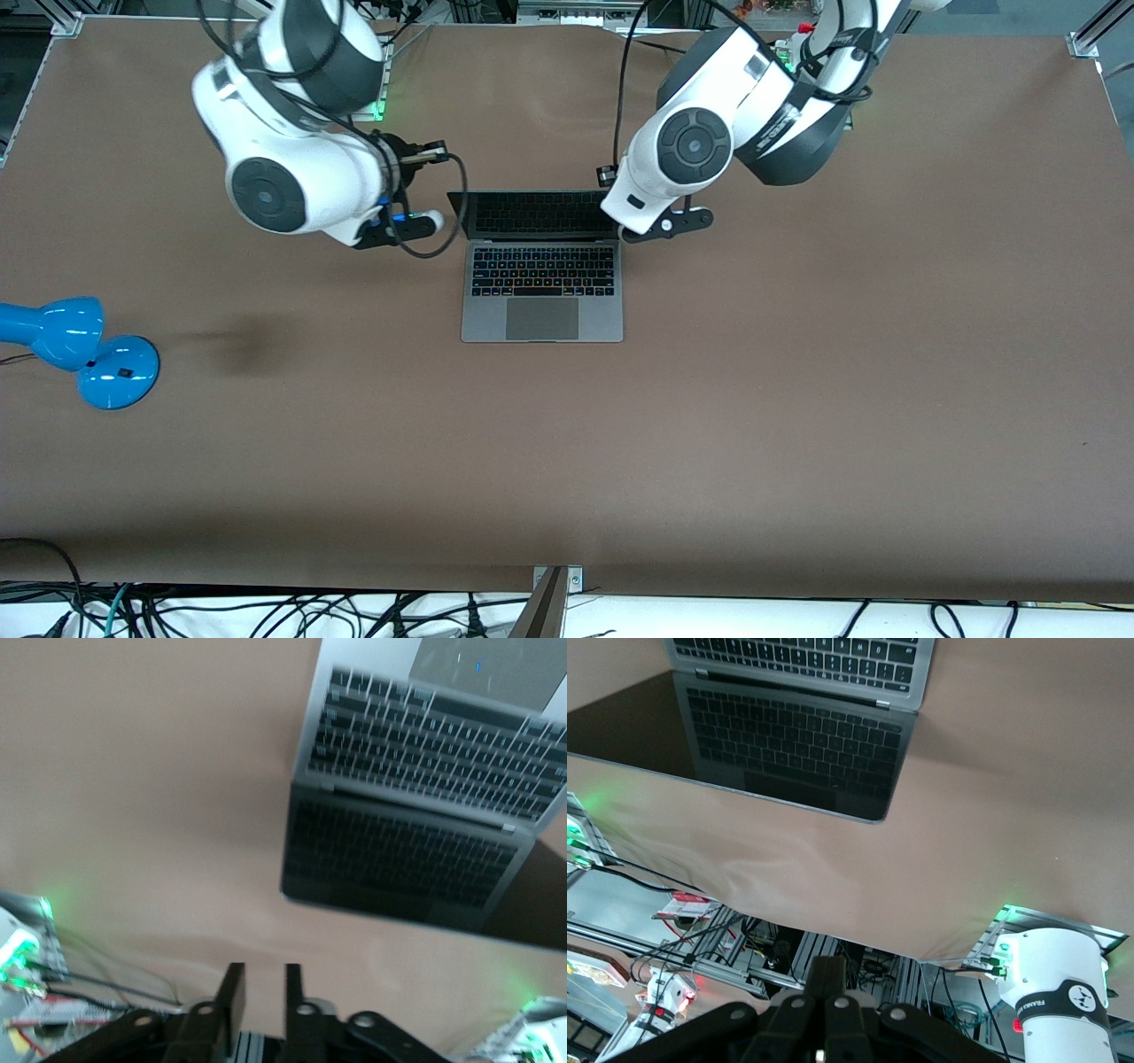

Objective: Close laptop with both arms from behind
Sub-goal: 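Place both grippers behind the raised laptop screen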

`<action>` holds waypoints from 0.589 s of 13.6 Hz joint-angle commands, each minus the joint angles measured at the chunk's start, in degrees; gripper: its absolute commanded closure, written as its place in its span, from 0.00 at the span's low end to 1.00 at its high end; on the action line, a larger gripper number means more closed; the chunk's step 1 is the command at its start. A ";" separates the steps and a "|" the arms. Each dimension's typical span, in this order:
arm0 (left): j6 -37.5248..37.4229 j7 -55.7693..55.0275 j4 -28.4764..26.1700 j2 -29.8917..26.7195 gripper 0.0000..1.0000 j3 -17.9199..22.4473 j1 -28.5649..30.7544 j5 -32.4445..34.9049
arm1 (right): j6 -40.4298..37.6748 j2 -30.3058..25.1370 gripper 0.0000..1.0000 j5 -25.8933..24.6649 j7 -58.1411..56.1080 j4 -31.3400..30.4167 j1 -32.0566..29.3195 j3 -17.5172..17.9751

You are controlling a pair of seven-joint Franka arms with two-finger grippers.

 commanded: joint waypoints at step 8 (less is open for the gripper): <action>0.36 -2.47 -4.71 0.94 1.00 -1.26 -2.19 -3.91 | 3.97 9.50 1.00 1.24 1.06 1.05 2.93 -0.34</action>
